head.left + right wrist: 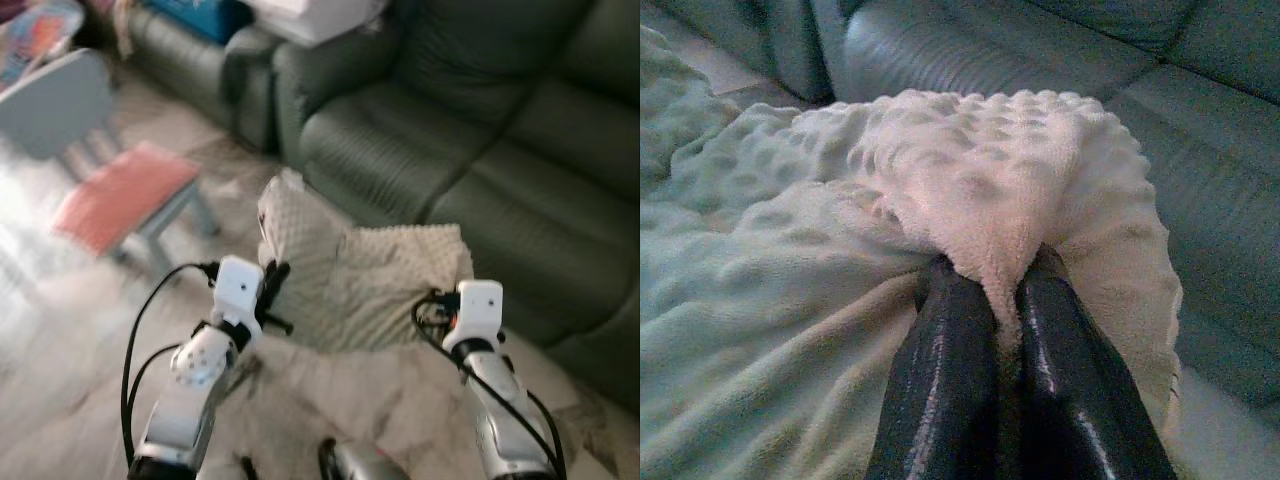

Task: Move the pillow to the sofa

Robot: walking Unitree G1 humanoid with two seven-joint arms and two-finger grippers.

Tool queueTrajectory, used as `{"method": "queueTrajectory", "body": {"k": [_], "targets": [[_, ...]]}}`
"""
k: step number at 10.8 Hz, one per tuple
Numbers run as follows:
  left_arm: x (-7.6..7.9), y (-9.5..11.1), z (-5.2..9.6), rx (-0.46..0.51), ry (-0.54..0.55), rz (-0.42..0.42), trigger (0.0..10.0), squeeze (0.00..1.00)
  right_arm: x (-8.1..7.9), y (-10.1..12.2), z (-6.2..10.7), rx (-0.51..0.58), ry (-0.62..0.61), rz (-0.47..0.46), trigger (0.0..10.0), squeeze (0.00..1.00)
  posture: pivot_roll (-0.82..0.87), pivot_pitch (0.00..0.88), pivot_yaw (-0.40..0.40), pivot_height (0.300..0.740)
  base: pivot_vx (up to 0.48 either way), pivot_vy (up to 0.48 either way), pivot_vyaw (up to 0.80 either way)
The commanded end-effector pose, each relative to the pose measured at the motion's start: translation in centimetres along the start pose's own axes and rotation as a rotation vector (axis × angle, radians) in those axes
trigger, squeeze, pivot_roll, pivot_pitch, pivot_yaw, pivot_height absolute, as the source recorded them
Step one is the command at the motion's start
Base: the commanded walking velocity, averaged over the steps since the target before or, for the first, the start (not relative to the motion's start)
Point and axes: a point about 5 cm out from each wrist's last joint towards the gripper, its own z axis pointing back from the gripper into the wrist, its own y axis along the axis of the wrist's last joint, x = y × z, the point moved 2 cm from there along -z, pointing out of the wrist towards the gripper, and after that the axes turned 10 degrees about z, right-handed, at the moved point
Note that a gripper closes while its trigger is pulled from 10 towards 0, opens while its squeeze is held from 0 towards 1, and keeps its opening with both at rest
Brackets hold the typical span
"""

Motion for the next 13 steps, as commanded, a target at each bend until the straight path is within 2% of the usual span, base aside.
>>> {"method": "queueTrajectory", "body": {"k": [1, 13], "targets": [[1.04, 0.84, -0.26, 0.036, -0.055, -0.003, 10.0, 0.00, 0.28, 0.61, -0.02, 0.024, -0.008, 0.007, 10.0, 0.00, -0.06, 0.087, -0.046, 0.740, 0.390, 0.000, -0.80], [1.24, 0.44, 0.01, 0.015, -0.087, -0.006, 10.0, 0.00, 0.02, 0.61, -0.16, 0.026, 0.003, 0.010, 10.0, 0.00, -0.05, 0.079, -0.047, 0.740, 0.395, 0.000, -0.76]]}}
